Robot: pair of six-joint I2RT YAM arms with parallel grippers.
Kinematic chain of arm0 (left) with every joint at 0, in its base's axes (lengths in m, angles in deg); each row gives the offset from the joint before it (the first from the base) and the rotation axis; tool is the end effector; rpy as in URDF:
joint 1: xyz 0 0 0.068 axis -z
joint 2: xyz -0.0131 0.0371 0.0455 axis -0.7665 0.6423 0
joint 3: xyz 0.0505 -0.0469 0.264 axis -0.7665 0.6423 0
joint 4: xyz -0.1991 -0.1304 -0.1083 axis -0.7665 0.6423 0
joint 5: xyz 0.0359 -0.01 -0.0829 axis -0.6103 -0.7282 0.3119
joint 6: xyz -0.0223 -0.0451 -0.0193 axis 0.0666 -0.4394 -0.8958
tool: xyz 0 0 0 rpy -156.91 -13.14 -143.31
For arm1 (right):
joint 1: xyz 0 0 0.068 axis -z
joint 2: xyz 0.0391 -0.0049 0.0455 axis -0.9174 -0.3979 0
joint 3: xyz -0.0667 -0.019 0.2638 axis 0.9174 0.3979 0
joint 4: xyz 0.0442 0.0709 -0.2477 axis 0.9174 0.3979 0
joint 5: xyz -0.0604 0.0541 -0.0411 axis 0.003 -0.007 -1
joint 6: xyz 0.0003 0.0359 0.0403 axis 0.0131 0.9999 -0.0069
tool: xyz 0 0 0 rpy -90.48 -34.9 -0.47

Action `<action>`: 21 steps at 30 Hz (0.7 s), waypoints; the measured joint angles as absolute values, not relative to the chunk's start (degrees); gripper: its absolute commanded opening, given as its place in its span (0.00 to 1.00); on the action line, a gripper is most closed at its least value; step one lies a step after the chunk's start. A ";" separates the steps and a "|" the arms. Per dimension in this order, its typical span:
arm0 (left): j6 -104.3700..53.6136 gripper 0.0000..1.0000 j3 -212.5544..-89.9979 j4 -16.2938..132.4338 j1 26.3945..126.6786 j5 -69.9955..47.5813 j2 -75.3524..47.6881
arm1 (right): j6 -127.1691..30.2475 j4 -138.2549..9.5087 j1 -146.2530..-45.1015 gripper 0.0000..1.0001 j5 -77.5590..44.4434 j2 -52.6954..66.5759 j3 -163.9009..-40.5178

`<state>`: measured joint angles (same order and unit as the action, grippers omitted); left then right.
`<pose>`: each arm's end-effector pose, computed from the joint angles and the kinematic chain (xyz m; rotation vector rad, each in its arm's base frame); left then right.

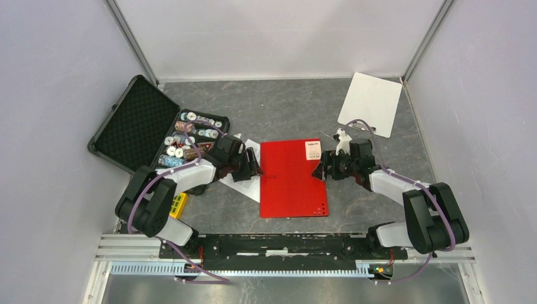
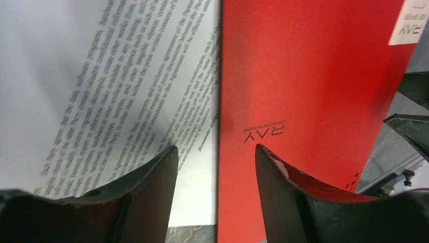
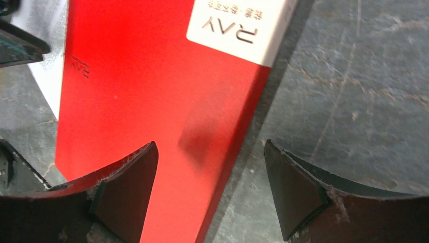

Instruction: Put the files into the folder

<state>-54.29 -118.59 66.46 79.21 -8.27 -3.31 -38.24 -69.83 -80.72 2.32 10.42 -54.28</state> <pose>0.2407 -0.1424 0.1540 -0.1726 2.6203 -0.7168 0.2306 0.0746 0.1476 -0.1728 2.3906 0.8068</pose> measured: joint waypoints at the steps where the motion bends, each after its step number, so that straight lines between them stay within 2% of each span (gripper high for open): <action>1: -54.29 0.63 -118.61 65.28 79.21 -7.59 -2.65 | -38.28 -70.79 -80.83 0.84 2.54 9.87 -54.28; 7: -54.35 0.61 -118.64 58.74 79.16 -4.22 0.47 | -35.90 -79.60 -81.03 0.85 6.78 6.90 -52.81; 12: -54.42 0.61 -118.66 57.50 78.99 -2.82 1.15 | -28.18 -92.43 -79.96 0.84 10.02 5.57 -47.85; 21: -54.53 0.61 -118.85 56.82 78.42 -3.37 1.41 | -0.43 -132.98 -78.60 0.75 13.78 -4.40 -39.61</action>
